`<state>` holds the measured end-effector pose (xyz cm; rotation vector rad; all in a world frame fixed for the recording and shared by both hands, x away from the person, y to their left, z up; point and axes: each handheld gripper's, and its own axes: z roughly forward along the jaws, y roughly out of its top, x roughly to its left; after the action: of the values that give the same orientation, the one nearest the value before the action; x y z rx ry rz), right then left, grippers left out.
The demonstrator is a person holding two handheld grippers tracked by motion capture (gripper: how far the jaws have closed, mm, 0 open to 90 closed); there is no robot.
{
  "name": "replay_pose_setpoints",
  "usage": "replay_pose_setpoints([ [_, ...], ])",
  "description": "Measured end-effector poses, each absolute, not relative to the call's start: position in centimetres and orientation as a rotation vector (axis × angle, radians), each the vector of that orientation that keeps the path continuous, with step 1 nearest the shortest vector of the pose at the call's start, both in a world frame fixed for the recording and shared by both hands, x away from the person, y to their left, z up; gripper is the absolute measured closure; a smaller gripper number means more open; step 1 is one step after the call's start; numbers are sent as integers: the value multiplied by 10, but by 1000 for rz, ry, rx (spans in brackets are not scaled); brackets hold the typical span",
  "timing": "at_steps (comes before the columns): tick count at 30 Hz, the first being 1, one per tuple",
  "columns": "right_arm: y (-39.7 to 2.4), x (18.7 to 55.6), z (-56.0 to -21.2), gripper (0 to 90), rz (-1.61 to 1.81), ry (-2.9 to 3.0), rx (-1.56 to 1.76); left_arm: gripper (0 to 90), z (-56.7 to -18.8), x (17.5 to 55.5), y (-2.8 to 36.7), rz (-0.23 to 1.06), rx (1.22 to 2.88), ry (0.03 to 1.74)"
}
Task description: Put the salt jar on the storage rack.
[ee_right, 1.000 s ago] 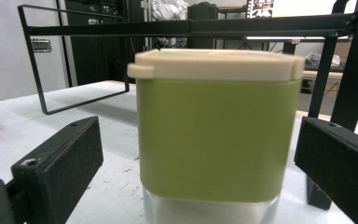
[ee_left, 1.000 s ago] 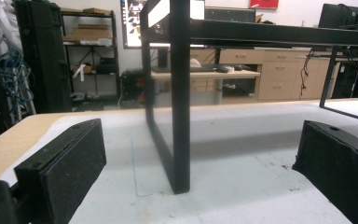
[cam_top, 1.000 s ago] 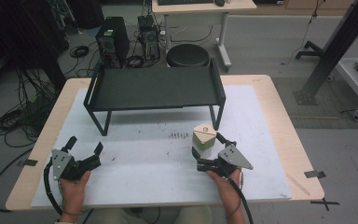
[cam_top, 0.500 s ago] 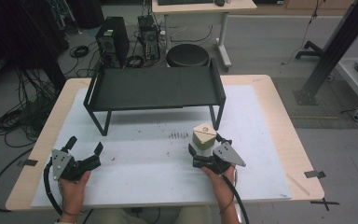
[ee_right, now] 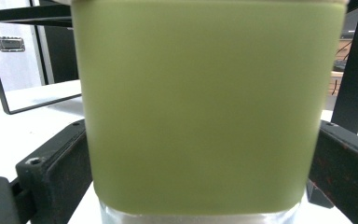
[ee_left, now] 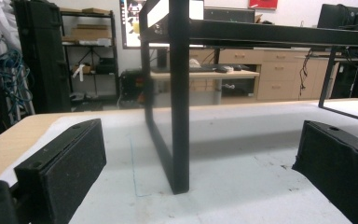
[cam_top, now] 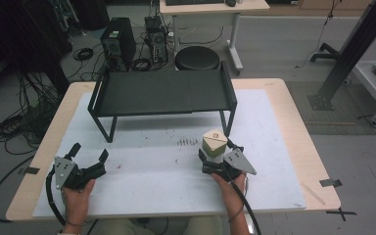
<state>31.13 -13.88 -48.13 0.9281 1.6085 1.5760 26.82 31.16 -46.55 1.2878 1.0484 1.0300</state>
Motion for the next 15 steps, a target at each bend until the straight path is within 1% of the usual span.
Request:
replay_pose_setpoints([
  [15, -139, 311, -483, 21, 1582, 1607, 927, 19, -466, 268, 312, 1029, 1287, 1048],
])
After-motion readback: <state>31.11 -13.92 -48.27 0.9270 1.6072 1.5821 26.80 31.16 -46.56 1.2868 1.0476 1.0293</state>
